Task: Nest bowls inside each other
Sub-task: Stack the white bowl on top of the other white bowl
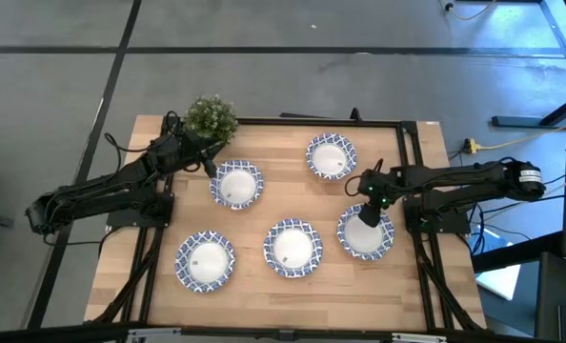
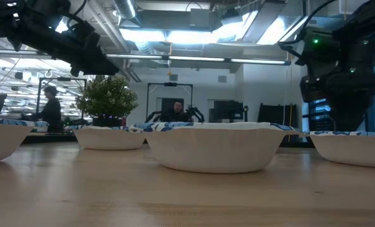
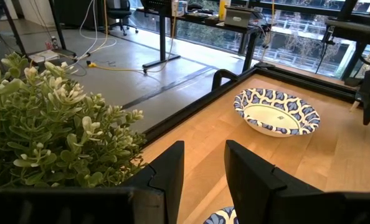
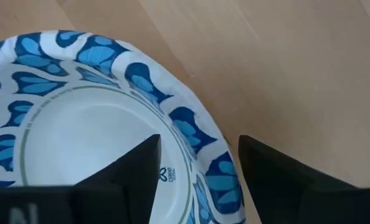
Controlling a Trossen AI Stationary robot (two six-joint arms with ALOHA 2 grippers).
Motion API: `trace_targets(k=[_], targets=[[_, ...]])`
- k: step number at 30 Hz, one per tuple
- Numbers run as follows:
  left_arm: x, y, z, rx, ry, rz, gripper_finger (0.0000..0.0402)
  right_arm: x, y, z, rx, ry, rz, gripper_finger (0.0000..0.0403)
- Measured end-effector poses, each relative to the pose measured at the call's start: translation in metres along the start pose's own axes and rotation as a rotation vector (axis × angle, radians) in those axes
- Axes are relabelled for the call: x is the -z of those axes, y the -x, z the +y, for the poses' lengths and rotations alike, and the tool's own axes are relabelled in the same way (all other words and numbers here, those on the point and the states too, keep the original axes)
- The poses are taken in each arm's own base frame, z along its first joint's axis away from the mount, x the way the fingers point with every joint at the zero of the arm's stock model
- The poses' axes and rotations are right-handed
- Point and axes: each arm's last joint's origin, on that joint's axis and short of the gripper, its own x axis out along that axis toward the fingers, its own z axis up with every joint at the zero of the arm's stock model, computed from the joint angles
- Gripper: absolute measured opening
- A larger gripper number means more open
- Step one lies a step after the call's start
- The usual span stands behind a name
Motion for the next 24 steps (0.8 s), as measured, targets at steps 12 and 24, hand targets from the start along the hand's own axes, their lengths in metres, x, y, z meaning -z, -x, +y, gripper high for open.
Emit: trace_targets(k=[12,24], targets=[[0.0001,-0.0001,0.0000,0.000,0.000,0.001,0.0110,-0.0040,0.0000,0.0022,-0.024,0.008,-0.034,0.0067],[-0.0002,0.0000,0.0011,-0.036,0.000,-0.004,0.0110,-0.0093,0.0005,0.0051,-0.058,0.016,-0.087,0.0040]])
